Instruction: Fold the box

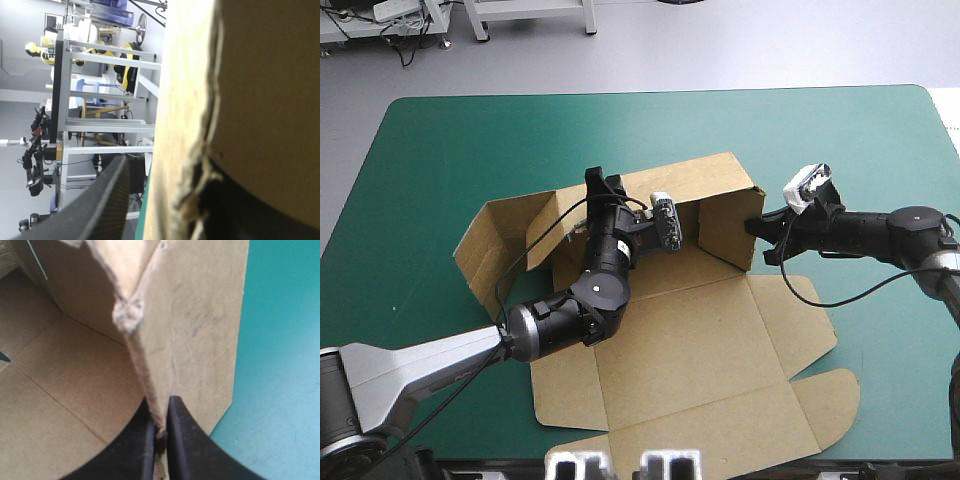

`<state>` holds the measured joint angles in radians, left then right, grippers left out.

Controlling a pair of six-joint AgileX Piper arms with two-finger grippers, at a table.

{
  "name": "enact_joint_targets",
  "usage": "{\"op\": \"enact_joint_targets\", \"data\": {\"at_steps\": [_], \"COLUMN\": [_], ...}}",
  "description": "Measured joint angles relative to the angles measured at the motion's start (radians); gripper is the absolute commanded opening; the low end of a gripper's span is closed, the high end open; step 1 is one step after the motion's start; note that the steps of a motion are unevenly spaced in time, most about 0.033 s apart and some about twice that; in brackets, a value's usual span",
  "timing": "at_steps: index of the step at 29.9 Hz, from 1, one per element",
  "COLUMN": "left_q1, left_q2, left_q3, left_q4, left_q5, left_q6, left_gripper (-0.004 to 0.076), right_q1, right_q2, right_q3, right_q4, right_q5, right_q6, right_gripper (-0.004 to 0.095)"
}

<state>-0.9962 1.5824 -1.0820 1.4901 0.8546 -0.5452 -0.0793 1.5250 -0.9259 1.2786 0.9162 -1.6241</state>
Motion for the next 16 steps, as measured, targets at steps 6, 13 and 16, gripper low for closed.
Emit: {"op": "enact_joint_targets", "data": {"at_steps": [6, 13, 16], "left_q1": [-0.032, -0.173, -0.233], "left_q2": [0.000, 0.000, 0.000], "left_q3": [0.001, -0.039, -0.072], "left_q4": [0.001, 0.000, 0.013], "left_q5": [0.008, 0.073, 0.130], "left_q6": [-0.101, -0.142, -0.146], "left_gripper": [0.0374, 0.0340, 0.0330], "right_q1": [0.041, 0.052, 0.052], "right_q2": [-0.004, -0.006, -0.006], "right_q3": [0.000, 0.000, 0.000], "right_q4": [0.015, 0.021, 0.024], "right_q5": [-0.077, -0.105, -0.111], "right_q6": [0.063, 0.107, 0.122], "right_gripper": [-0.0009, -0.0009, -0.0009]}}
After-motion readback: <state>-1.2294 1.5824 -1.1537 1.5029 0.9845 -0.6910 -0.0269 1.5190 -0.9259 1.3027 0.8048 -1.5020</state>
